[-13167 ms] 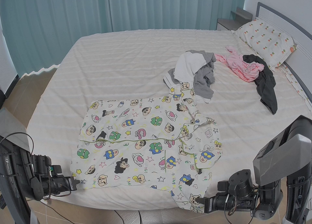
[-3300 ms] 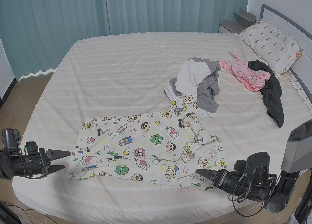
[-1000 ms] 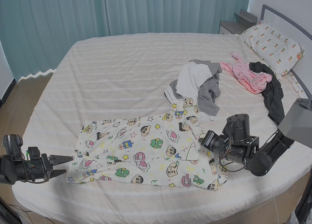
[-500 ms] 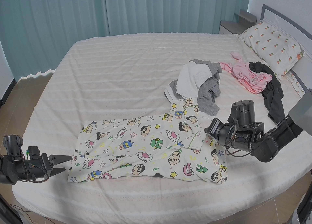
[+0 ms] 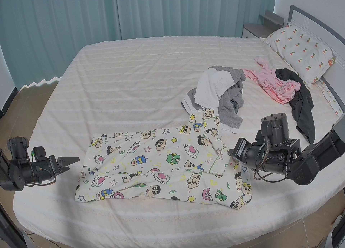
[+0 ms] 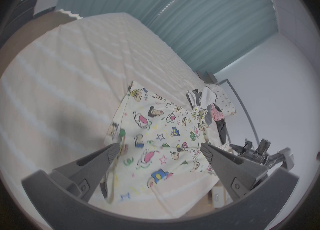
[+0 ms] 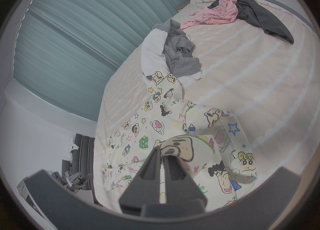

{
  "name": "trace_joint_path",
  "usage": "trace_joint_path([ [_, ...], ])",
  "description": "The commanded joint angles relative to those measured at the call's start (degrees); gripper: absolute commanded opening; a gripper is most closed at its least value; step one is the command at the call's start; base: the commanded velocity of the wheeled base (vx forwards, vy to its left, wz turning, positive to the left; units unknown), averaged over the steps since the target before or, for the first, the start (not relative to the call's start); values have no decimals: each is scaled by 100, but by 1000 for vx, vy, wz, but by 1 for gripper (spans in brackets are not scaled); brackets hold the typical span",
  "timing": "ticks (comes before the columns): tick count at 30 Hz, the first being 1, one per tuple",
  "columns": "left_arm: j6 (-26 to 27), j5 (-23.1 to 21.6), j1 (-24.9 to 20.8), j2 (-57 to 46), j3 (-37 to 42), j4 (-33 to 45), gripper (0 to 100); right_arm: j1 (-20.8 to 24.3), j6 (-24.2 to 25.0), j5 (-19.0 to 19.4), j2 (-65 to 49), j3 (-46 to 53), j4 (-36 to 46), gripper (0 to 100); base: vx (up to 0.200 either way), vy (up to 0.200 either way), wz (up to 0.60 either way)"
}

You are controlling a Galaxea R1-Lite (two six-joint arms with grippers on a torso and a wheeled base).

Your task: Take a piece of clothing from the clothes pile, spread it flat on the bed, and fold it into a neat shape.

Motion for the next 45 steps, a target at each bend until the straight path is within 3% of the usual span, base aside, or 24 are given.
trace_joint_path([
  [1,382,44,-204,592,-533,-27,100,122,-4,1,-94,122,-4,0,0,0,0],
  [7,891,62,-635,847,-911,246,100,166,-12,-35,-129,148,-4,0,0,0,0],
  [14,1656,114,-653,874,-1368,1019,100,272,-12,-43,-296,218,-4,0,0,0,0],
  [21,2456,651,-565,962,-1632,1766,100,324,-4,-43,-305,218,-13,0,0,0,0],
  [37,2544,1020,-811,1392,-1658,1810,100,316,5,-43,-261,218,-13,0,0,0,0],
  [38,2544,1020,-811,1410,-1658,1810,0,316,5,-43,-252,218,-13,0,0,0,0],
  [45,2535,1028,-767,1401,-1693,1793,0,316,5,-43,-252,218,-13,0,0,0,0],
])
